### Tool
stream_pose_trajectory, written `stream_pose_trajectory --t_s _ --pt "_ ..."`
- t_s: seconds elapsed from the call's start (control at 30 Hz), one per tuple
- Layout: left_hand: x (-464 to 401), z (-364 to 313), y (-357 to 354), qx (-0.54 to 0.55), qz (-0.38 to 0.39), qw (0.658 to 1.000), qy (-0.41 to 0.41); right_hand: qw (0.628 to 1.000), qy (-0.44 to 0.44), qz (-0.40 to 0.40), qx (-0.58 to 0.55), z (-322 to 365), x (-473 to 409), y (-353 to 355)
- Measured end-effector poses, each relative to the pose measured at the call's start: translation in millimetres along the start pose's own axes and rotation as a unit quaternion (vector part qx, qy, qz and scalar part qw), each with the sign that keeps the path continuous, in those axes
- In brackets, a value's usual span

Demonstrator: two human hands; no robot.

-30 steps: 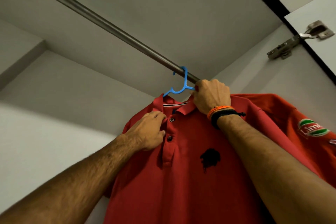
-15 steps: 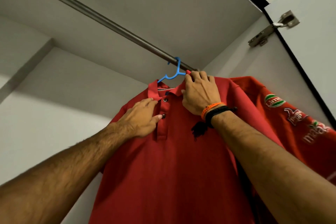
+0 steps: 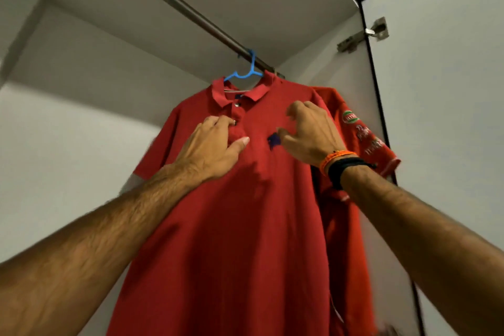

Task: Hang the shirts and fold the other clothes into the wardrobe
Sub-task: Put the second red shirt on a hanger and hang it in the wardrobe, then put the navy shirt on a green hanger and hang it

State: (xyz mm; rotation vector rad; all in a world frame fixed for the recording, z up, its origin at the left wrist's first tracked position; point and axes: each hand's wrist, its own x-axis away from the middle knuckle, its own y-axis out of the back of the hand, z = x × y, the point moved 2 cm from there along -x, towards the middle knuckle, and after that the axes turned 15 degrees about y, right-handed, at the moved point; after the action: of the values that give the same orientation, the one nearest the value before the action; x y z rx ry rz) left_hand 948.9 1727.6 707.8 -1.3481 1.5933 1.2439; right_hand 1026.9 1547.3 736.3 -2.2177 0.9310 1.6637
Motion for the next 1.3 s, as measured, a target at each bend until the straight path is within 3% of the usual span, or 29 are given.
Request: stream_pose_trajectory --t_s 0.27,0.5,0.87,1.0,1.3 --pt "127.2 -59.9 10.4 0.12 0.125 0.985 0.019 0.995 -0.08 0.056 0.014 24.5 148.6 97.3" --pt "289.0 -170.2 5.5 0.23 0.271 0.934 0.016 0.973 -0.204 0.111 0.01 44.6 319.2 226.1" --pt "619.7 -419.9 5.2 0.31 0.554 0.772 0.017 0.879 -0.404 0.235 0.094 47.3 614.9 502.6" --pt "693.4 -478.3 -1.0 0.303 0.603 0.738 0.01 0.837 -0.474 0.25 0.11 48.7 688.2 564.4" --pt "875.3 -622.7 -48.8 0.292 0.758 0.581 -0.05 0.689 -0.652 0.257 0.184 27.0 868.4 684.2"
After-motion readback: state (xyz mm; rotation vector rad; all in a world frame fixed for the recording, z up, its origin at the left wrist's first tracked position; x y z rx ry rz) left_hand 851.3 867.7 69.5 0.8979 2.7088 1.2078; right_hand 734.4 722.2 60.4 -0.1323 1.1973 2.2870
